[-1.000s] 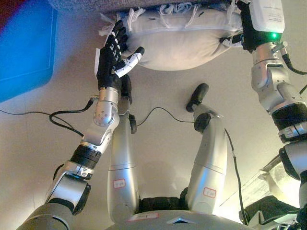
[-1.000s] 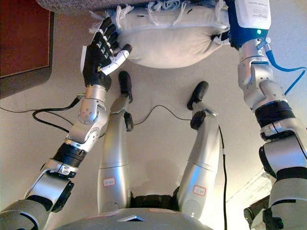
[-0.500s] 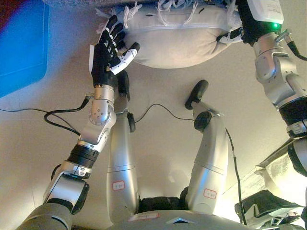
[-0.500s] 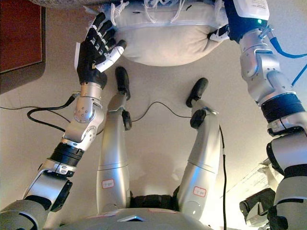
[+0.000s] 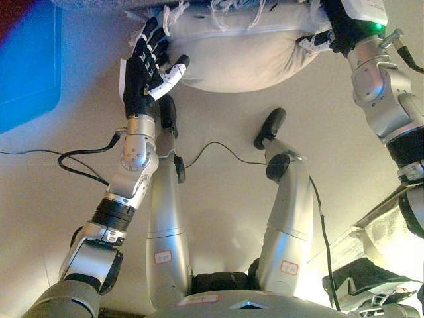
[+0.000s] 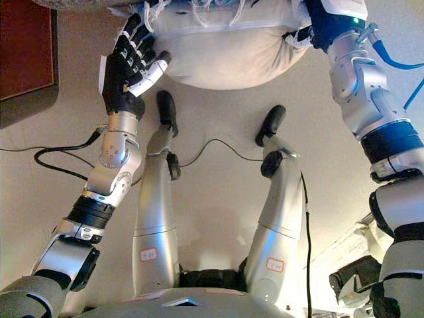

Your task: Pick up the pillow and put it on the sofa.

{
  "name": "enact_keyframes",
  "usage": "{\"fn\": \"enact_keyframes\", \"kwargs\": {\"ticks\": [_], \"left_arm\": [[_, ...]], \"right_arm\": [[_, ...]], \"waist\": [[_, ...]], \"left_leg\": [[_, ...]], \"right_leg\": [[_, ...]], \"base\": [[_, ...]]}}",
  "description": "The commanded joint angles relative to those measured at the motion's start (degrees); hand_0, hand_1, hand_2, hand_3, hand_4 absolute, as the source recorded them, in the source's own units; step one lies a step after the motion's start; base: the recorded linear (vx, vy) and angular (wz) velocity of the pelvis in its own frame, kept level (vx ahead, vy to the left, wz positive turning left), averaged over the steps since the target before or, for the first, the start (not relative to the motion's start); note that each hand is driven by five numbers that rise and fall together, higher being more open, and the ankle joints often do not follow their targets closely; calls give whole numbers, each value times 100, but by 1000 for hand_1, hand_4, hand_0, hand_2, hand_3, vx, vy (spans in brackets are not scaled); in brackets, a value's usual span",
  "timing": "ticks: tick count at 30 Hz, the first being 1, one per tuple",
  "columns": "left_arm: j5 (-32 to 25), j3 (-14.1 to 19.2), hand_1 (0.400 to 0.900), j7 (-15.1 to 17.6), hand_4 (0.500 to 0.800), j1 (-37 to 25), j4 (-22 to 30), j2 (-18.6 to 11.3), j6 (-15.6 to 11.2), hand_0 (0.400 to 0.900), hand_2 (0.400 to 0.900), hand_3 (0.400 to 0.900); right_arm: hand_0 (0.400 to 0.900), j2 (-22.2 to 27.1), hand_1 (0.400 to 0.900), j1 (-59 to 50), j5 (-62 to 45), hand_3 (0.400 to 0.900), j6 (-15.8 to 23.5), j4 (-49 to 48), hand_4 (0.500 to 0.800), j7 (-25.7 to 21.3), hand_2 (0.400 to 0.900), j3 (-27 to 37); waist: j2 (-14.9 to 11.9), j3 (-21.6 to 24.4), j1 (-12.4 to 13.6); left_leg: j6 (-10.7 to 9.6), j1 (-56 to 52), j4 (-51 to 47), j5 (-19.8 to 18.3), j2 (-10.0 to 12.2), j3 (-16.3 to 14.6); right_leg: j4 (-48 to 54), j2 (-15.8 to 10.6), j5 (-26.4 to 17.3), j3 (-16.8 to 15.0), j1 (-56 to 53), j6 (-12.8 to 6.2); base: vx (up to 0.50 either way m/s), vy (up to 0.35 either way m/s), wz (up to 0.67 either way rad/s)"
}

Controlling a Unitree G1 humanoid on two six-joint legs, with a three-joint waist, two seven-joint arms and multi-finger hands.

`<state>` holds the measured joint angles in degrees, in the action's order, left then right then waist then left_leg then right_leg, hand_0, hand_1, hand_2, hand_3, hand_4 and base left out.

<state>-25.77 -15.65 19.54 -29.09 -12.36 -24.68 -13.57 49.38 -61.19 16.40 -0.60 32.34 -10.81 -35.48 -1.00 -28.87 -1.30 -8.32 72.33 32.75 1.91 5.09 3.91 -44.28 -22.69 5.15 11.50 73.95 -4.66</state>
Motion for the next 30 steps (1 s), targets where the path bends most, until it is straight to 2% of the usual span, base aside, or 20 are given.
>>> {"fn": "enact_keyframes", "kwargs": {"ticks": [1,6,9,14,18,19,21,22,24,25,30], "left_arm": [[-172,89,900,71,800,283,-17,192,-122,900,900,900],[-119,206,900,201,800,275,-175,303,-151,900,900,900],[-71,342,900,294,800,312,-384,432,-170,900,900,900],[-17,468,900,389,800,451,-587,477,-196,900,900,900],[123,497,900,279,800,702,-819,433,-154,900,900,900],[179,507,900,182,800,903,-928,421,-158,900,900,900],[226,496,900,106,800,998,-1043,417,-144,900,900,900],[273,566,900,-36,800,1253,-1110,402,-114,900,900,900],[316,584,900,-84,800,1348,-1129,408,-110,900,900,900],[364,621,900,-245,800,1574,-1193,407,-68,900,900,900],[517,718,900,-575,800,2081,-1189,373,28,900,900,900]], "right_arm": [[400,0,400,-662,34,400,291,-702,500,-530,400,536],[400,-54,400,-466,175,400,295,-844,500,-657,400,773],[400,-94,400,-168,328,400,346,-1121,500,-854,400,1029],[400,-65,400,280,556,400,405,-1550,500,-1037,400,1376],[400,-52,400,681,740,400,498,-2022,500,-1122,400,1684],[400,-47,400,971,817,400,568,-2281,500,-1139,400,1866],[400,-50,400,1143,849,400,601,-2386,500,-1123,400,1953],[400,-42,400,1532,905,400,686,-2774,500,-1044,400,2169],[400,-40,400,1712,935,400,730,-2913,500,-1045,400,2305],[400,-62,400,2053,962,400,815,-3140,500,-989,400,2451],[400,-176,400,2790,946,400,1017,-3702,500,-814,400,2818]], "waist": [[-144,215,83],[-139,225,82],[-152,267,67],[-164,228,61],[-200,252,61],[-227,331,47],[-246,382,48],[-253,476,63],[-263,509,56],[-282,672,69],[-354,1148,117]], "left_leg": [[94,-393,-30,-501,-112,-60],[97,-575,-135,-468,-102,-82],[107,-928,-352,-407,-89,-113],[132,-1618,-664,-337,-109,-190],[175,-2434,-969,-294,-159,-225],[193,-2880,-1136,-278,-178,-245],[194,-3177,-1267,-263,-187,-252],[227,-3618,-1432,-248,-213,-259],[234,-3857,-1587,-181,-223,-259],[241,-4270,-1816,-144,-188,-272],[196,-5351,-2542,-4,-1,-359]], "right_leg": [[285,93,-411,-144,-151,-584],[402,121,-467,-147,-328,-600],[585,173,-528,-110,-714,-629],[932,233,-628,-60,-1454,-654],[1328,278,-698,-24,-2312,-643],[1595,318,-734,12,-2808,-630],[1776,346,-764,56,-3143,-628],[2016,369,-824,113,-3612,-628],[2233,372,-918,150,-3911,-635],[2543,388,-996,236,-4376,-661],[3494,510,-1286,397,-5566,-779]], "base": [[0,0,0],[1,8,-2],[5,11,-3],[2,8,-2],[38,17,-7],[43,1,-2],[103,2,-2],[143,12,-2],[93,10,0],[104,-10,0],[144,-5,-9]]}}
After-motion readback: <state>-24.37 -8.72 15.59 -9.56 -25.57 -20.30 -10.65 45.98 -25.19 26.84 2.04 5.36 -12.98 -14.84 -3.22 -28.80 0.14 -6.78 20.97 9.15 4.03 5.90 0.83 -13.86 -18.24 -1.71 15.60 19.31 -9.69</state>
